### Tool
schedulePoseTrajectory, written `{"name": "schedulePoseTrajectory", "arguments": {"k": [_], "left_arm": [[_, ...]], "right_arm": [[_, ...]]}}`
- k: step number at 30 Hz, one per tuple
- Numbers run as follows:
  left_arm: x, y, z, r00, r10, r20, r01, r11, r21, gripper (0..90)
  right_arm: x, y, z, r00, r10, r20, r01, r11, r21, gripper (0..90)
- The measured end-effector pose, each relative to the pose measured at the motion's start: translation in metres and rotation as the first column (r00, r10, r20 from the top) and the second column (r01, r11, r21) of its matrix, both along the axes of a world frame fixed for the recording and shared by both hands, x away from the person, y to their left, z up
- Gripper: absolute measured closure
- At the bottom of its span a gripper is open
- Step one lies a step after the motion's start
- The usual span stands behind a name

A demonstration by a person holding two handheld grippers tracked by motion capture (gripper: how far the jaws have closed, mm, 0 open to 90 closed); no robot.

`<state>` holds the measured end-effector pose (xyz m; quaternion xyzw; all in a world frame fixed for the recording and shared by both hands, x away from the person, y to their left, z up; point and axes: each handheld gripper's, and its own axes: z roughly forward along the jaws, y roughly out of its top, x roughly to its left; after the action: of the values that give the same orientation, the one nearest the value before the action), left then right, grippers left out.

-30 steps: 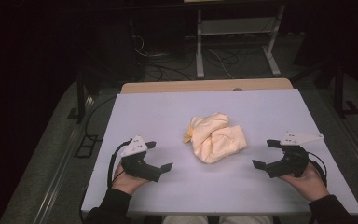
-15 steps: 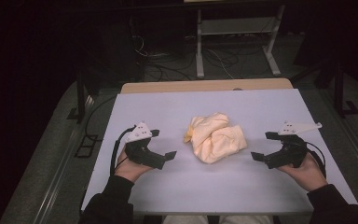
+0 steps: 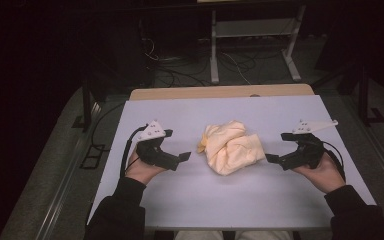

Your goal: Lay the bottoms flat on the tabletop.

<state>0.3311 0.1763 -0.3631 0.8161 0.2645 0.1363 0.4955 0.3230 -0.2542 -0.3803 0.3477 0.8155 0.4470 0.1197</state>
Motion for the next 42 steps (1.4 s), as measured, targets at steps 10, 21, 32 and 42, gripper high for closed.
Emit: {"name": "schedulePoseTrajectory", "arguments": {"k": [10, 21, 32, 42], "left_arm": [[0.018, -0.004, 0.006, 0.9999, -0.011, -0.009, 0.011, 0.9999, 0.011, 0.0], [0.037, -0.012, 0.005, 0.9999, -0.005, -0.016, 0.005, 1.0000, 0.006, 0.0], [0.052, -0.024, -0.011, 0.9977, -0.009, -0.067, 0.011, 0.9996, 0.028, 0.0], [0.058, -0.028, -0.018, 0.9981, 0.006, -0.061, -0.005, 0.9999, 0.012, 0.0]], "right_arm": [[0.011, 0.008, 0.004, 0.9999, 0.013, 0.000, -0.013, 1.000, -0.003, 0.0], [0.023, 0.019, -0.003, 0.9998, 0.017, -0.014, -0.017, 1.000, -0.007, 0.0], [0.032, 0.023, -0.013, 0.9991, 0.003, -0.042, -0.004, 1.000, -0.012, 0.0], [0.039, 0.026, -0.022, 0.9982, -0.005, -0.059, 0.004, 1.000, -0.015, 0.0]]}}
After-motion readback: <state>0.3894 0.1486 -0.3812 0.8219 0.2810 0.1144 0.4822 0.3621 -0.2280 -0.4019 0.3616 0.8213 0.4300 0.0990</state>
